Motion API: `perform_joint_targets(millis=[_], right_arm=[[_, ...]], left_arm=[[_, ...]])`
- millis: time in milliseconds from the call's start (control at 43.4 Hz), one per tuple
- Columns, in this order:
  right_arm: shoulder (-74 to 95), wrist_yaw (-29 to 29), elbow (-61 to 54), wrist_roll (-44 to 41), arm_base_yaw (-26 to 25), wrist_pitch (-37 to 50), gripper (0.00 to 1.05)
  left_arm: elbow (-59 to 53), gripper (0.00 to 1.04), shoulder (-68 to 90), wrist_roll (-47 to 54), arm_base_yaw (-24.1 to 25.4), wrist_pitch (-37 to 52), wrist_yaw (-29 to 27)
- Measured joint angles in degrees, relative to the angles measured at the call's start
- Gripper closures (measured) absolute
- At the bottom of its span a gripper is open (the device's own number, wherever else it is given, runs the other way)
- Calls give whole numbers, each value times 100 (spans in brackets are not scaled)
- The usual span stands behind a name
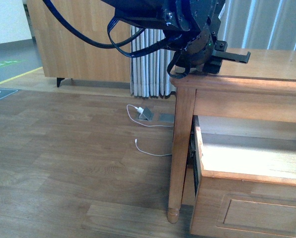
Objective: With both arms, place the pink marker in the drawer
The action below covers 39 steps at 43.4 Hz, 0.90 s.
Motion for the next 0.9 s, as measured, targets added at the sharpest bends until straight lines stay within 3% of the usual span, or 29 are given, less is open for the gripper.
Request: perform_joint_targets(millis=[207,599,760,898], right_arm=[[0,0,0,0,-2,0,8],[0,0,-2,0,-2,0,8],[0,0,-2,0,-2,0,8],[0,0,-2,0,-2,0,8]], left_arm=[[-688,90,-382,59,87,393,105],[-3156,90,-1989,162,308,1716,1753],[-4459,90,-3099,584,319,2015,2876],[-4900,90,-3311,940,282,2002,3115]])
